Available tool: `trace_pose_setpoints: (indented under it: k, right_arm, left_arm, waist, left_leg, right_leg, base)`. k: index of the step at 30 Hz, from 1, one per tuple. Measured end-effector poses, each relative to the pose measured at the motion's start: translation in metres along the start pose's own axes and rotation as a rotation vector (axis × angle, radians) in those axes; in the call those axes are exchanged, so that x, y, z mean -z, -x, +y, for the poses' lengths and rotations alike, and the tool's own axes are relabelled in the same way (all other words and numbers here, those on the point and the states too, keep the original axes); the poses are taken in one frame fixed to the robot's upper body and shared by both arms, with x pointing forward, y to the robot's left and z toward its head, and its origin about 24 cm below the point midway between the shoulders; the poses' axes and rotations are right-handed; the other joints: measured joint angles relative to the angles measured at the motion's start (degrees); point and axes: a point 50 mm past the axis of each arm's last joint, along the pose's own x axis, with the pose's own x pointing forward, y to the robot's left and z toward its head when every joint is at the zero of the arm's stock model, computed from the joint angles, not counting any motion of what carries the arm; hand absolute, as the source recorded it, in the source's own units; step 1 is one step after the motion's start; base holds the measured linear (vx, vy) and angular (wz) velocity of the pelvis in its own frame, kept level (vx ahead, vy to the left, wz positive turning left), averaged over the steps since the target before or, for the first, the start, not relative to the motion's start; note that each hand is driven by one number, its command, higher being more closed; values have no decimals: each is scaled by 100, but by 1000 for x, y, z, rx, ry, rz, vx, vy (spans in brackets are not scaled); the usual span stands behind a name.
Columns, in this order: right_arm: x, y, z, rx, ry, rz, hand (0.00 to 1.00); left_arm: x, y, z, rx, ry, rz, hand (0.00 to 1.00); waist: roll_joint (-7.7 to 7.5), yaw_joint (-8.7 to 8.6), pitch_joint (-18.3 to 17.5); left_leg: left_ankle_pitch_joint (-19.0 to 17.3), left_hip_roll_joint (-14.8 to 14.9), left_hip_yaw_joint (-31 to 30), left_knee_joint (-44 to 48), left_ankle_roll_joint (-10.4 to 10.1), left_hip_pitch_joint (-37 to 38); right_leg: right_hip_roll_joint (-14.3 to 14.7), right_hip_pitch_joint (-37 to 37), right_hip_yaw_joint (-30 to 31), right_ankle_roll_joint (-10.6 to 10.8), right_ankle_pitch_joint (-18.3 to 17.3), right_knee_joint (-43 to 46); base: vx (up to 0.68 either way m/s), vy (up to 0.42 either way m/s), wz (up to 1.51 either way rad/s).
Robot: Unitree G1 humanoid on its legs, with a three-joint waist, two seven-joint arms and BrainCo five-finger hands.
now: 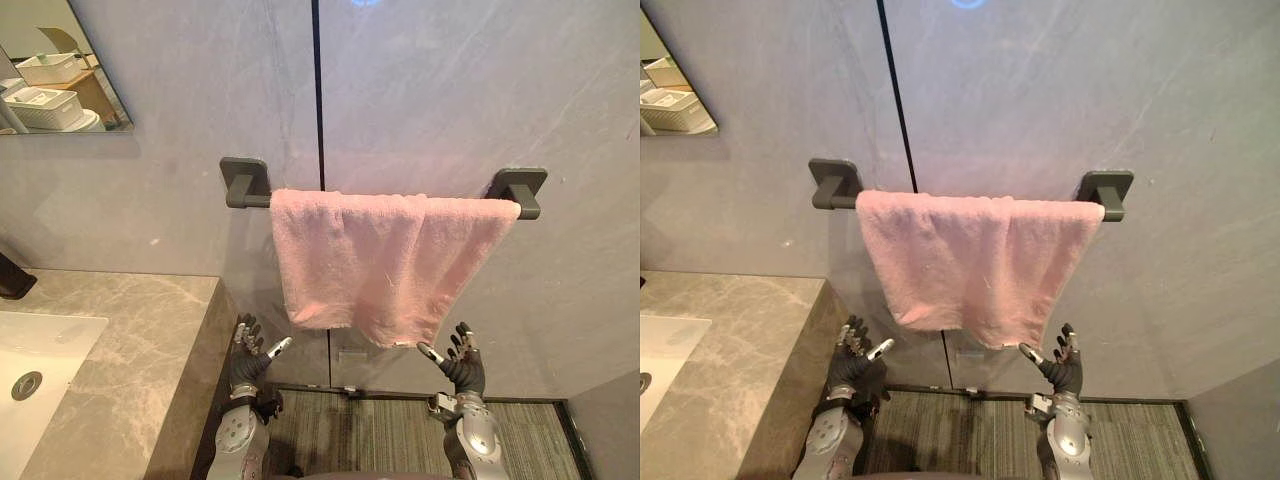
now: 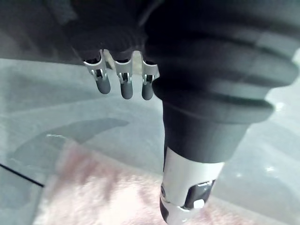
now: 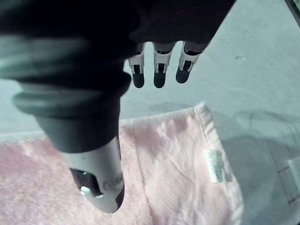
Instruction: Organize washtable
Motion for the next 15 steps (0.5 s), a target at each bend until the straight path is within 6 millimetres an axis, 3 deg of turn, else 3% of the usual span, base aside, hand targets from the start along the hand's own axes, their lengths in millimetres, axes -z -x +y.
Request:
trace_pose_setpoints:
  k: [5, 11, 15]
  right_arm:
    - [-21, 7, -17, 108, -30, -84, 0]
    - [-54, 14, -28, 196, -64, -221, 0]
    - [-81, 21, -33, 242, -84, -343, 0]
  left_arm:
    - [-19, 5, 3, -47, 50, -78, 0]
    - [-49, 9, 8, -99, 97, -213, 0]
    - [-73, 20, 19, -163, 113, -323, 0]
  waist:
    - [4, 106, -29]
    - [-12, 112, -60]
    - [-13, 124, -315]
  left_leg:
    - [-216, 4, 105, 309, 22, -25]
    - [-393, -1, 149, 569, 38, -10]
    - [-456, -4, 208, 609, 36, 21]
  right_leg:
    - [-23, 28, 8, 11, -129, 165]
    - [-50, 124, -35, 33, -253, 292]
    - [-63, 120, -12, 71, -326, 376]
  base:
    - [54, -15, -6]
    - [21, -11, 2]
    - [4, -1, -2]
